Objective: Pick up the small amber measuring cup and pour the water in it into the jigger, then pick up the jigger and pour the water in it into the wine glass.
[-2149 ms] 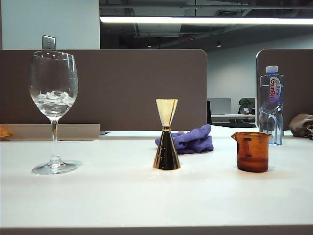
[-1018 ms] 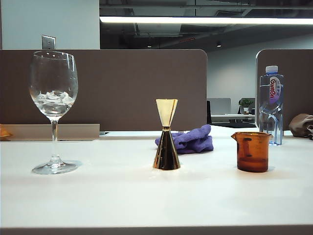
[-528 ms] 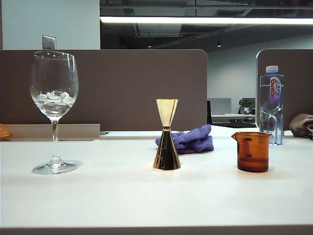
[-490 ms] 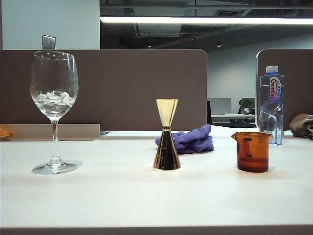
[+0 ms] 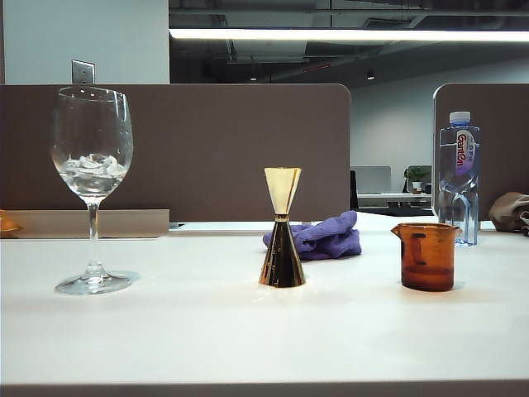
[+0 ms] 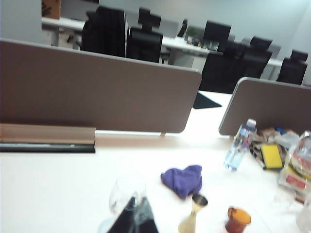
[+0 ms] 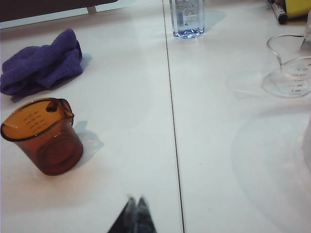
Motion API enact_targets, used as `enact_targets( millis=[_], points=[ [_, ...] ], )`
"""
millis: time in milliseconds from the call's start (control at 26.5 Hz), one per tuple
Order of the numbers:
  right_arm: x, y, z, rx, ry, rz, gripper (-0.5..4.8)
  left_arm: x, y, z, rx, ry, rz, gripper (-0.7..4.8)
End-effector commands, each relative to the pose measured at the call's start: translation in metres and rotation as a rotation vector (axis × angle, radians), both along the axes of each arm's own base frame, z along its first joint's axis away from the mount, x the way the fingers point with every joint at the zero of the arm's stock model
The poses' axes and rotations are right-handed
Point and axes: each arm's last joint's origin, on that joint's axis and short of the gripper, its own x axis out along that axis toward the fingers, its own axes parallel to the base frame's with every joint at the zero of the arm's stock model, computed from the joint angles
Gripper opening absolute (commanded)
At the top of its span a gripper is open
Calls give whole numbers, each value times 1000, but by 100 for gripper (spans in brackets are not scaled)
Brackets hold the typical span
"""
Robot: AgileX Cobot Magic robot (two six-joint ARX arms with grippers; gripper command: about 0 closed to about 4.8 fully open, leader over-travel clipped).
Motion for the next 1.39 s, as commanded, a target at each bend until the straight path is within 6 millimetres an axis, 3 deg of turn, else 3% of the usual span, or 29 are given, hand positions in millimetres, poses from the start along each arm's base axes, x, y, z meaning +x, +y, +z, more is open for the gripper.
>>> enact_targets(
  millis=[38,226,603,980,1395],
  points=[
    [0,0,-2,-2,3,4,-5,-18,1,-3,26,51,-5,-2],
    [0,0,-2,-2,3,4,-5,-40,12,-10,61,128,-99,-2],
    [0,0,-2,-2,3,4,-5,-38,32,-10,249,39,-286,-2],
    [0,0,-2,-2,3,4,-5,-33,46,-10,257,25,-396,-2],
    [0,0,-2,-2,3,4,-5,-26,43,-13,204,86,-410,-2]
  ],
)
